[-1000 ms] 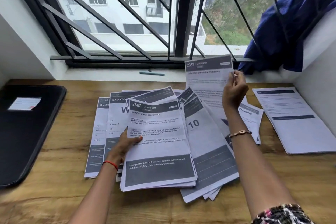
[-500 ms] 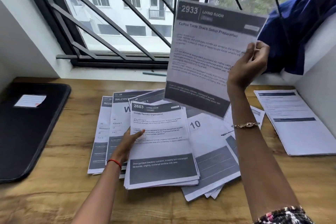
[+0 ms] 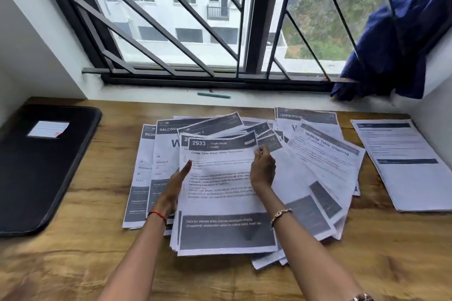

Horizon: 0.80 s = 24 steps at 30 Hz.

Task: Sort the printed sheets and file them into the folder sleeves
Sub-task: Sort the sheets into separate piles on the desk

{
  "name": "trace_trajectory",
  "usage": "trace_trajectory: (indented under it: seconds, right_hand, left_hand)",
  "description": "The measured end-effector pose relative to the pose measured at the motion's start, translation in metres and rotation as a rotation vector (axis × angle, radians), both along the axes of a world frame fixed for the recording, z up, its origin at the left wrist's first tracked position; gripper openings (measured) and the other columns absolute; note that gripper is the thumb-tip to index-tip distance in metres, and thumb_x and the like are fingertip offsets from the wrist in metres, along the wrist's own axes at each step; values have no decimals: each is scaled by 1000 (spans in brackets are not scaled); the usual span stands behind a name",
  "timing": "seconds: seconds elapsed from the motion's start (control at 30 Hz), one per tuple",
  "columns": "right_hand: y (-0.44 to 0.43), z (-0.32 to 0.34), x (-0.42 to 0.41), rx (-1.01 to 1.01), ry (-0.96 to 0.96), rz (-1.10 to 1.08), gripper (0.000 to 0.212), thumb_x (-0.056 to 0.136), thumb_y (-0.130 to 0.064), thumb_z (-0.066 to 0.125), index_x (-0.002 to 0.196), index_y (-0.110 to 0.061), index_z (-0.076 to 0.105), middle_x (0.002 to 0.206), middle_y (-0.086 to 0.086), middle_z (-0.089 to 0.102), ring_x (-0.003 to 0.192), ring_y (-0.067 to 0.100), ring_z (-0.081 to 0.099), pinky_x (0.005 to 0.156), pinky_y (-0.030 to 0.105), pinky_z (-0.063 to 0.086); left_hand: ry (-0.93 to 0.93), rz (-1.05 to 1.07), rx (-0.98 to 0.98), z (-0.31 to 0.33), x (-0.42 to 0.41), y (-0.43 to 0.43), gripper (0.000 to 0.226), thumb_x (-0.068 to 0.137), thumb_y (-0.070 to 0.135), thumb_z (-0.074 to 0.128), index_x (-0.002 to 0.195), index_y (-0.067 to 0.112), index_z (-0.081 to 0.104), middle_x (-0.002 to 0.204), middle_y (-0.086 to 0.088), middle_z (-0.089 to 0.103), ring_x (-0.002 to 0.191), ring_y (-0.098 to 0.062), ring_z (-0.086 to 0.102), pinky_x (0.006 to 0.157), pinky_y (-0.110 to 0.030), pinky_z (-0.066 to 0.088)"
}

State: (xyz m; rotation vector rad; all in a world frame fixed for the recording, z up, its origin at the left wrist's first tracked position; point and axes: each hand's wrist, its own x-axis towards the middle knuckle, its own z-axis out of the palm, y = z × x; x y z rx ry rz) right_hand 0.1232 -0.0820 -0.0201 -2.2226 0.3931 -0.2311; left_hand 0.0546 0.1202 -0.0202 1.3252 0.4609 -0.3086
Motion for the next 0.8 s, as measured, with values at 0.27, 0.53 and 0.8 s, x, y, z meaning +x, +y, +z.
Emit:
trace_trajectory:
  seconds: [0.27, 0.53, 0.8]
  right_hand:
    - [20, -4, -6, -56, 112, 69, 28, 99, -12, 38, 119, 5, 47, 129, 21, 47, 116, 37, 48, 88, 37, 40]
    - [6, -5, 6, -184, 243, 143, 36, 99, -25, 40, 122, -1, 53, 131, 20, 40, 122, 36, 34, 101, 40, 28]
    - [-58, 10, 43, -220, 282, -26, 39, 95, -19, 45, 129, 0, 45, 135, 22, 39, 127, 36, 33, 104, 45, 24]
  left_hand:
    - [-12, -22, 86, -11, 3, 2, 63, 52, 12, 79, 110, 7, 55, 108, -16, 66, 87, -20, 68, 77, -31, 57]
    - [-77, -9, 65, -12, 2, 3, 54, 71, -15, 68, 117, 7, 49, 96, -6, 66, 73, -9, 69, 62, -19, 55]
    - [-107, 77, -49, 4, 6, 19, 78, 40, 18, 93, 108, 10, 56, 95, -11, 71, 75, -21, 71, 58, -29, 57]
